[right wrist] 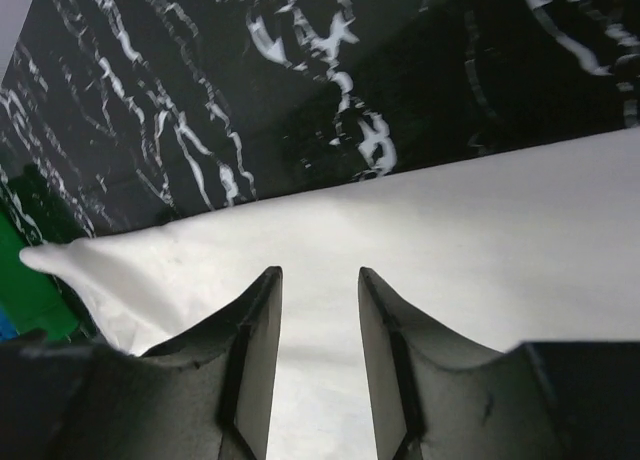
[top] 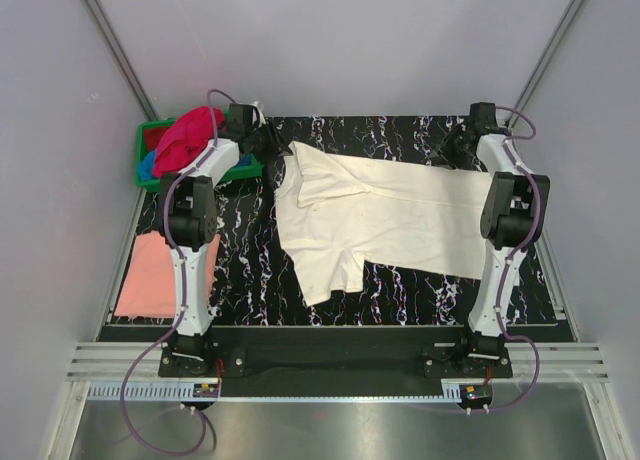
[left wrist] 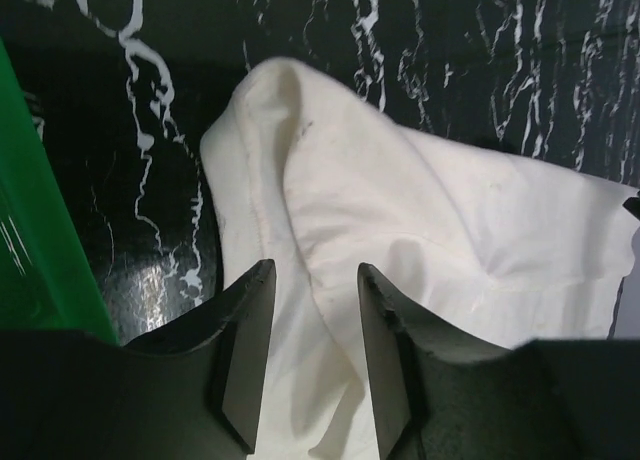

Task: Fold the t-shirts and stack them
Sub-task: Fold the tshirt

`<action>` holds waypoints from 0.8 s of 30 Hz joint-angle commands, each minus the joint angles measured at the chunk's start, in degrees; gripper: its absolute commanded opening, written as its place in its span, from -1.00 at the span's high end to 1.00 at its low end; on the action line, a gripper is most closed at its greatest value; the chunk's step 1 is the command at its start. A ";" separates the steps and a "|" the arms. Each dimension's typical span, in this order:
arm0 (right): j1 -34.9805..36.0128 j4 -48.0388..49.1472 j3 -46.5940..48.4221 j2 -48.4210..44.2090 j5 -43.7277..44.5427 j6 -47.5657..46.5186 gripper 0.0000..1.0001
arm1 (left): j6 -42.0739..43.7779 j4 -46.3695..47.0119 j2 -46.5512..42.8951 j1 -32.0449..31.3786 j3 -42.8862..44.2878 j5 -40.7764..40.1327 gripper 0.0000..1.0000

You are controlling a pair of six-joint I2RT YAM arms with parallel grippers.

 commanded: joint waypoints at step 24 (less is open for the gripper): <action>27.94 6.59 -6.03 -4.05 -17.96 1.37 -0.14 | 3.05 -1.92 -15.74 -6.65 -22.11 3.98 -0.35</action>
